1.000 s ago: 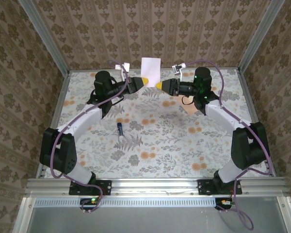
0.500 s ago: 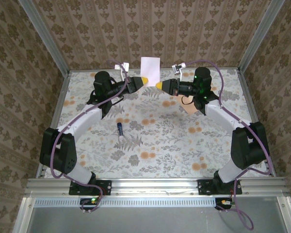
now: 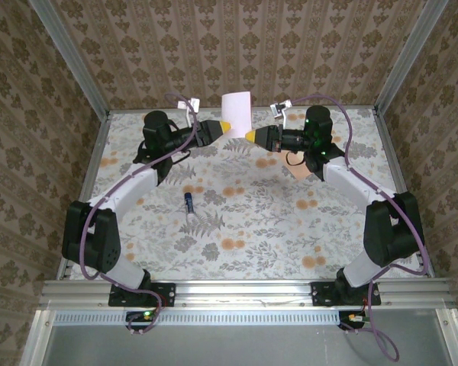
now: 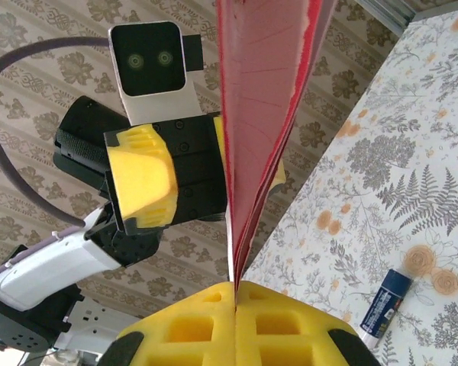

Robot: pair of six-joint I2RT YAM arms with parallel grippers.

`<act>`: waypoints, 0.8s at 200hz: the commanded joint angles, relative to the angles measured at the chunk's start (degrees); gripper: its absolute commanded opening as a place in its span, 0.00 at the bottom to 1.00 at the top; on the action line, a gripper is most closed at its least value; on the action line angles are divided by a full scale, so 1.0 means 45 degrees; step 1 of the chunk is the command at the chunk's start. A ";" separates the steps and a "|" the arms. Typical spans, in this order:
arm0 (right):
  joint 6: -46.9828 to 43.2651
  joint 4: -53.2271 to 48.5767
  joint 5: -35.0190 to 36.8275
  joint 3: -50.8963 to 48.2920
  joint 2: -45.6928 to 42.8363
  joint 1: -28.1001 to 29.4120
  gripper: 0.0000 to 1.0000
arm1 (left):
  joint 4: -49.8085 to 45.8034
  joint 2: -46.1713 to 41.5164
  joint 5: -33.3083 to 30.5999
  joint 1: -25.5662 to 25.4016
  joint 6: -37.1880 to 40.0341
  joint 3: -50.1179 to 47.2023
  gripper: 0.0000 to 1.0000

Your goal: Place the letter into the envelope and seal it

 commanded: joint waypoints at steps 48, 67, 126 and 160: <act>-0.0609 -0.0914 -0.0882 -0.0388 -0.0990 0.0342 0.00 | 0.0425 0.0614 0.1211 0.0569 0.0023 0.1308 0.47; -0.0822 -0.1257 -0.0980 -0.0572 -0.1153 0.0417 0.00 | 0.0558 0.0859 0.1322 0.0742 -0.0096 0.1567 0.46; -0.1019 -0.1515 -0.0993 -0.0929 -0.1463 0.0481 0.00 | 0.1959 0.1505 0.1511 0.0806 -0.1168 0.1791 0.19; -0.1113 -0.1622 -0.0988 -0.0910 -0.1472 0.0514 0.01 | 0.1900 0.1435 0.1512 0.0855 -0.1129 0.1791 0.00</act>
